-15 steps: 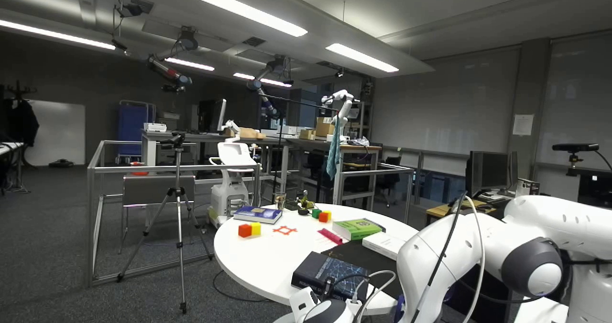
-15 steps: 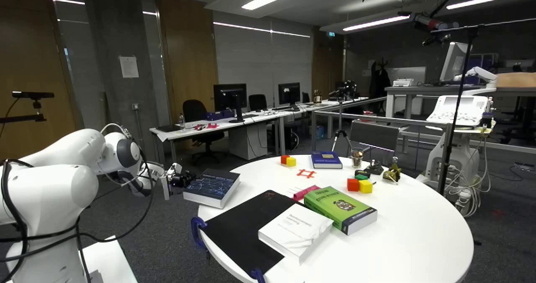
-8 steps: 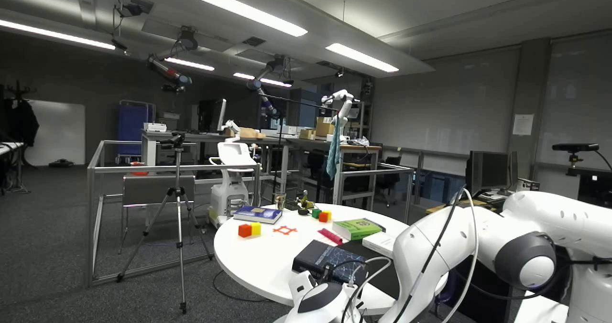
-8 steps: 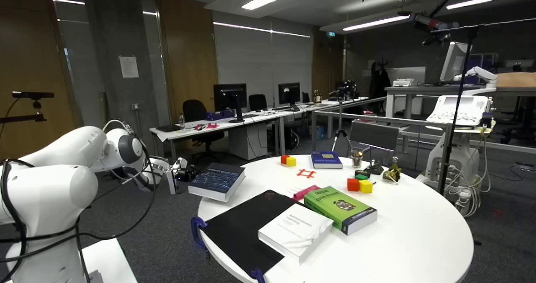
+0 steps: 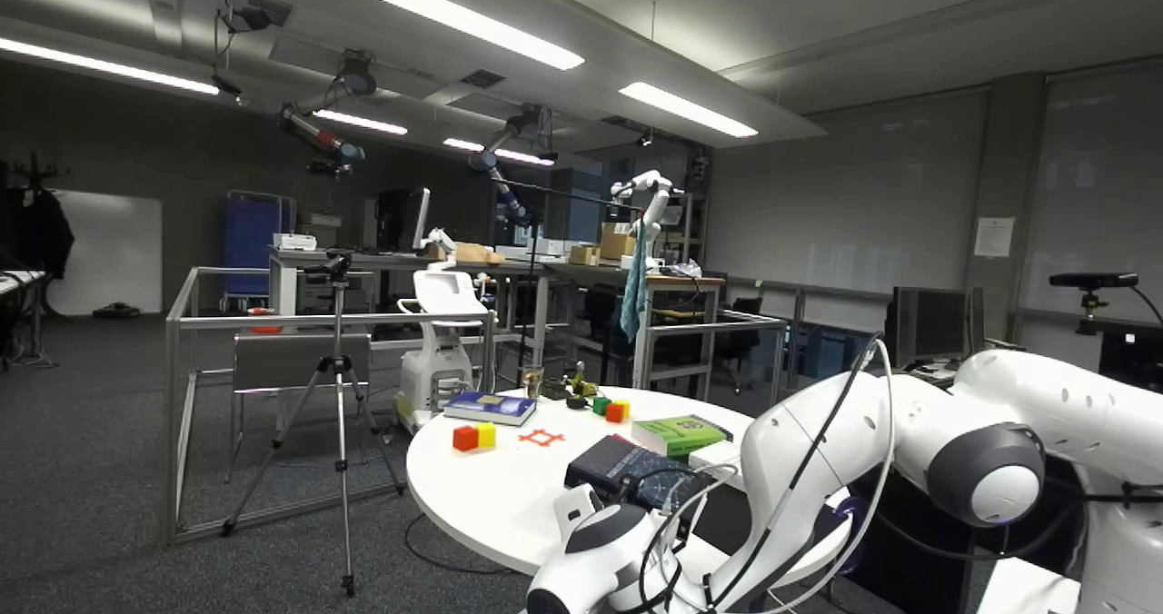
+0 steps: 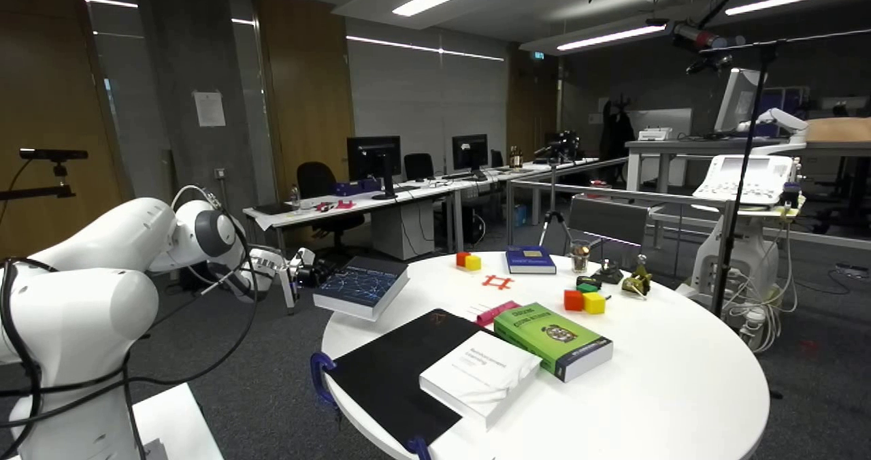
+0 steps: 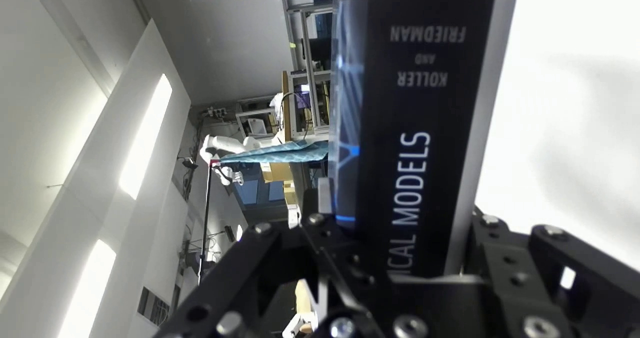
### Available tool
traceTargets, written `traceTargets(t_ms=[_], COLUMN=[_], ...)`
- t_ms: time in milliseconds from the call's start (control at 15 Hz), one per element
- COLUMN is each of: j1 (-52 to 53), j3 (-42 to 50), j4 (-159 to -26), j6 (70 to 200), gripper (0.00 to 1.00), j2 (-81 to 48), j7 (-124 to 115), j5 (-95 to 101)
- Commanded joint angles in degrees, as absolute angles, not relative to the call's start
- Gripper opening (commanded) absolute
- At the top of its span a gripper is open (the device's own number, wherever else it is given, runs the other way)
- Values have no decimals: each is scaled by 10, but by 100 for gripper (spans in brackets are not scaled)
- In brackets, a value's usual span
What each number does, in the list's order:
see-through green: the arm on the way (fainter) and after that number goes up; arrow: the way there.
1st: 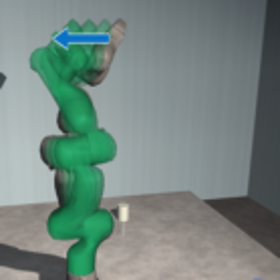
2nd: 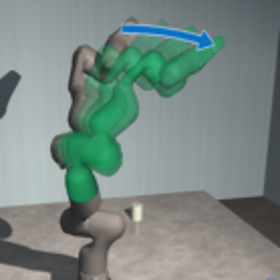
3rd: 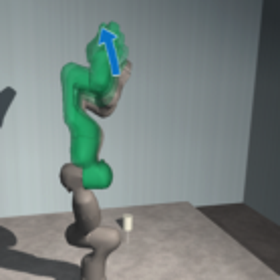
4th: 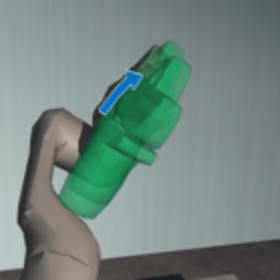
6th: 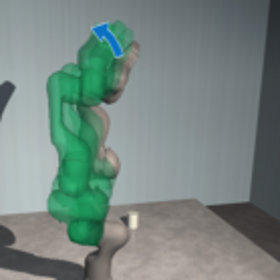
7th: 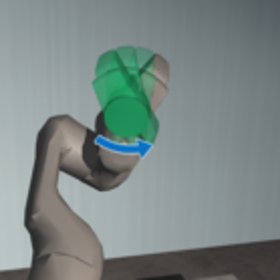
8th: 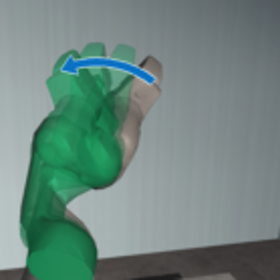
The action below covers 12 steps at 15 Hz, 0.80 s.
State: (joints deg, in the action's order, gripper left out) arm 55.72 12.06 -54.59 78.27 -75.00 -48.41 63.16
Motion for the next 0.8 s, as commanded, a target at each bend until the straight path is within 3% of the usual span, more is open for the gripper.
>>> traceTargets(t_ms=[0, 733], j1=[570, 534], j3=[151, 177], j4=[-607, -629], j6=[712, 687], gripper=[27, 27], j2=[-677, -633], j7=[-480, -494], j5=[639, 586])
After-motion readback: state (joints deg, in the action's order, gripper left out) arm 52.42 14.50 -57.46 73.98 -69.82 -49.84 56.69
